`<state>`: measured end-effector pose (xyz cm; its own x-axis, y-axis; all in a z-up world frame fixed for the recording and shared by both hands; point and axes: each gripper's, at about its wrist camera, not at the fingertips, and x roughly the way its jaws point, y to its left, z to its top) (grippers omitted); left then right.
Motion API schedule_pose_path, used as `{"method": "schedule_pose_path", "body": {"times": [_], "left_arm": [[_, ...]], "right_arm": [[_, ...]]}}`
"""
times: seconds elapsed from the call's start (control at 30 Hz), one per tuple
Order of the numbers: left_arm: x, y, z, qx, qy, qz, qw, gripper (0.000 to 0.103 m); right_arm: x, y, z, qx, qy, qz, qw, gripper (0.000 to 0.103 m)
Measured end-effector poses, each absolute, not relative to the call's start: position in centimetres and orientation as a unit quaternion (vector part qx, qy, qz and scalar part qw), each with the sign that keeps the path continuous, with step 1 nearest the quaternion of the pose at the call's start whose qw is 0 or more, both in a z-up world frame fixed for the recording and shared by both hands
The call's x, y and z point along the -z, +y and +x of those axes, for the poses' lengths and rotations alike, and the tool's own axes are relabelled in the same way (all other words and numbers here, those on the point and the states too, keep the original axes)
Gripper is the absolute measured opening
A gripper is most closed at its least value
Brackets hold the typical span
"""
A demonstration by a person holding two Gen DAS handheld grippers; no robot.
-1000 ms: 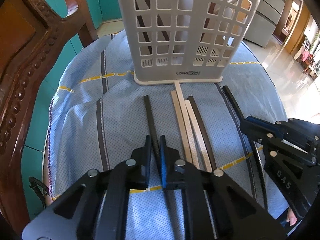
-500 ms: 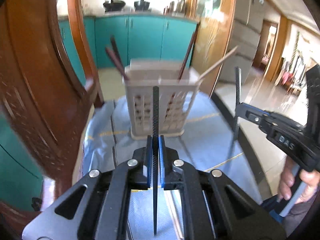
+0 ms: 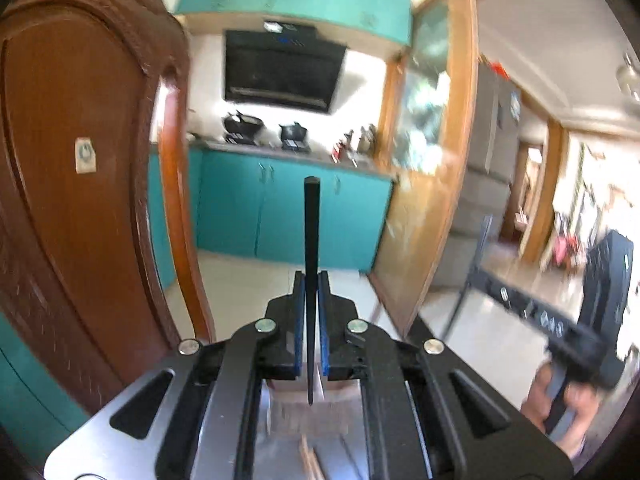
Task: Organize utensils
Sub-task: 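Lift both black chopsticks and lower them into the white caddy, then open both grippers to release the black chopsticks into the caddy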
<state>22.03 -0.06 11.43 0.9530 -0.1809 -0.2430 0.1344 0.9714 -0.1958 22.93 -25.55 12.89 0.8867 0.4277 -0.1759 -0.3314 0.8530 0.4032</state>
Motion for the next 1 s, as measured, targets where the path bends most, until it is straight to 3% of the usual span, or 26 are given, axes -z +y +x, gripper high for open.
{"method": "schedule_pose_path", "body": {"times": [0.37, 0.43, 0.47, 0.5, 0.6, 0.83, 1.0], "left_arm": [[-5.0, -1.5, 30.3, 0.042, 0.229, -0.087, 0.969, 0.007], [-4.0, -2.2, 30.7, 0.043, 0.242, -0.071, 0.967, 0.007], [-3.4, -2.6, 31.0, 0.043, 0.251, -0.061, 0.965, 0.007], [-3.1, -2.8, 31.2, 0.041, 0.257, -0.058, 0.964, 0.011], [-2.6, -3.1, 31.0, 0.052, 0.262, -0.061, 0.962, 0.031], [-4.4, -2.4, 26.7, 0.065, 0.201, -0.069, 0.975, 0.048], [-3.9, -3.5, 24.6, 0.078, 0.195, -0.04, 0.977, 0.054]], "right_arm": [[-10.4, -25.0, 25.8, -0.204, 0.178, 0.19, 0.944, 0.004], [-9.6, -25.3, 24.8, -0.199, 0.189, 0.172, 0.946, 0.009], [-9.1, -25.4, 24.4, -0.196, 0.196, 0.168, 0.946, 0.017], [-8.3, -25.5, 23.9, -0.194, 0.205, 0.163, 0.945, 0.024], [-4.6, -26.1, 21.6, -0.187, 0.259, 0.137, 0.937, 0.033], [7.7, -28.1, 14.7, -0.182, 0.436, 0.164, 0.866, 0.038], [10.3, -25.0, 15.7, -0.209, 0.474, 0.162, 0.84, 0.038]]}}
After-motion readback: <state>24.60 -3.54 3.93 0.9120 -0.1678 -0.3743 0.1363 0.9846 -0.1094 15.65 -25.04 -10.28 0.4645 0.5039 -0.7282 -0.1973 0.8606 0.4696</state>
